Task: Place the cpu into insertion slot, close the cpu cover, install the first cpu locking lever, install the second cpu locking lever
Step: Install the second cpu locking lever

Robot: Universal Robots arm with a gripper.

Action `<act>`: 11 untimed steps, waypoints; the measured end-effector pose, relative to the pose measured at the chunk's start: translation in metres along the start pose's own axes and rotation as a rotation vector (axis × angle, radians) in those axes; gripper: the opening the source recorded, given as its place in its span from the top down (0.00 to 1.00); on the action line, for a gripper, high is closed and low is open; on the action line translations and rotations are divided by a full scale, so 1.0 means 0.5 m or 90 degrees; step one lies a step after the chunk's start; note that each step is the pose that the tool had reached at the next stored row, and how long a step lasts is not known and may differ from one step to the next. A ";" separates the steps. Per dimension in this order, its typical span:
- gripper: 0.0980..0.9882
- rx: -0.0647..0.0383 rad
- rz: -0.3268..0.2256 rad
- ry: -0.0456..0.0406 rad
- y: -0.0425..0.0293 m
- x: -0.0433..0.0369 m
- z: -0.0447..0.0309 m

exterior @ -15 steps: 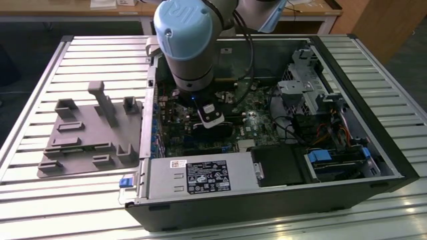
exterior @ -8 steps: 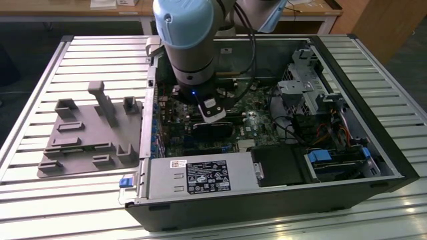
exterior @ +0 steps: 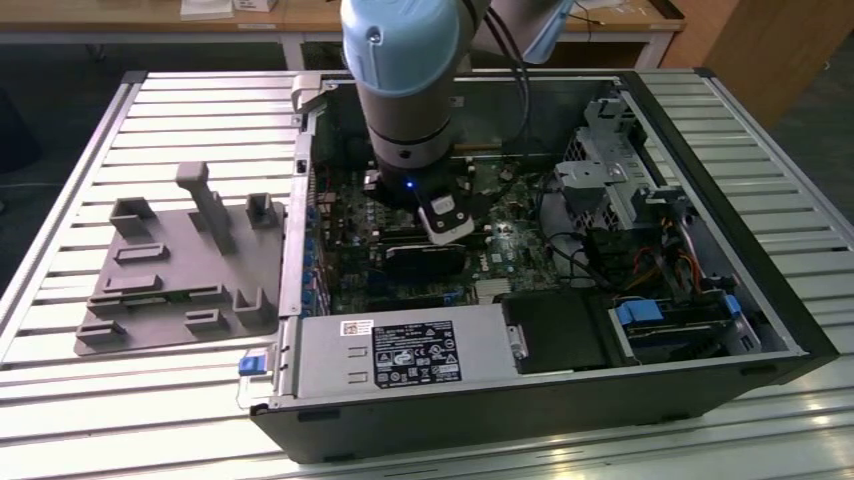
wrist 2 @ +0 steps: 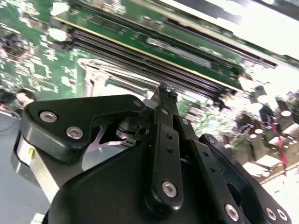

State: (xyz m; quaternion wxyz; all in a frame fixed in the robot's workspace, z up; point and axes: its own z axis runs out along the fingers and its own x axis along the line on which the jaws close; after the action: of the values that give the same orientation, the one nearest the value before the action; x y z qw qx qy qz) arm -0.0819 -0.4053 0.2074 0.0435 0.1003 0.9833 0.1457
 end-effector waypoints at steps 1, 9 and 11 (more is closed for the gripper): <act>1.00 0.000 0.000 0.0000 0.001 -0.006 0.001; 1.00 0.017 -0.001 -0.0029 0.016 -0.030 0.007; 1.00 0.022 -0.002 -0.0037 0.021 -0.035 0.008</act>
State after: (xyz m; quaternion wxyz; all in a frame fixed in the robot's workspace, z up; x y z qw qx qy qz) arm -0.0624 -0.3981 0.2074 0.0449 0.0998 0.9856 0.1287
